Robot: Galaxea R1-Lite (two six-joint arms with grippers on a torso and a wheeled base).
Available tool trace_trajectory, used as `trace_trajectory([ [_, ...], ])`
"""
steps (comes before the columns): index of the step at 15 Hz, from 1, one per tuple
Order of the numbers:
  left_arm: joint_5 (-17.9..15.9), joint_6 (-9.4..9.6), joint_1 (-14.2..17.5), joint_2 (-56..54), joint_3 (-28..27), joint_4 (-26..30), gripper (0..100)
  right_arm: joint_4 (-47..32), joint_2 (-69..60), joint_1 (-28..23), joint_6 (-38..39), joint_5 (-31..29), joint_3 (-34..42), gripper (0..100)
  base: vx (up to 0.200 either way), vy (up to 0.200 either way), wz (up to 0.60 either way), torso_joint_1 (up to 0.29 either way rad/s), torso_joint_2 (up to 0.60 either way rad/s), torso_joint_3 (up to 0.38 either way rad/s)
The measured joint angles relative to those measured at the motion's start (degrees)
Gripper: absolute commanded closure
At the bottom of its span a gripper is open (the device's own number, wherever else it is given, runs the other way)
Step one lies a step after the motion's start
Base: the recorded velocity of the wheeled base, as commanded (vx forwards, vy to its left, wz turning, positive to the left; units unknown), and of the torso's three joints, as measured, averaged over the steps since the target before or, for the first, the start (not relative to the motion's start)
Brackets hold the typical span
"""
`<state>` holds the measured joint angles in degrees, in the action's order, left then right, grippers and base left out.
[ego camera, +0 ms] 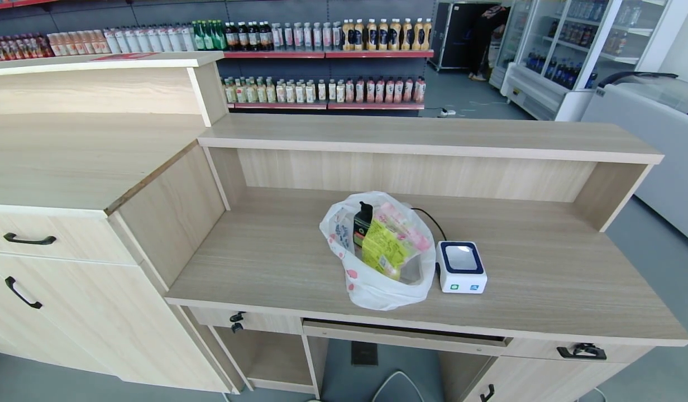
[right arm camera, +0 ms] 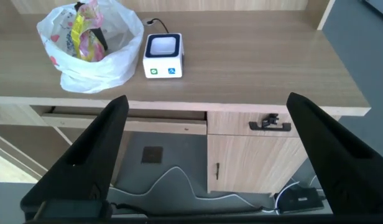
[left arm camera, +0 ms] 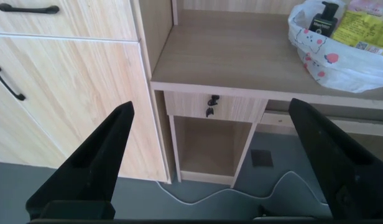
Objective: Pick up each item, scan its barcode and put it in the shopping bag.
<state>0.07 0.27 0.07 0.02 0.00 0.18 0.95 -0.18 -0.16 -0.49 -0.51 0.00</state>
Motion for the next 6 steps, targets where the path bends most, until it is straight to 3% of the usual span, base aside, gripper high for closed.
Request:
trace_trajectory([
  [6, 0.0, 0.00, 0.0, 0.0, 0.0, 0.0, 0, 0.0, 0.0, 0.0, -0.1, 0.0, 0.0, 0, 0.000, 0.000, 0.00, 0.000, 0.00, 0.000],
])
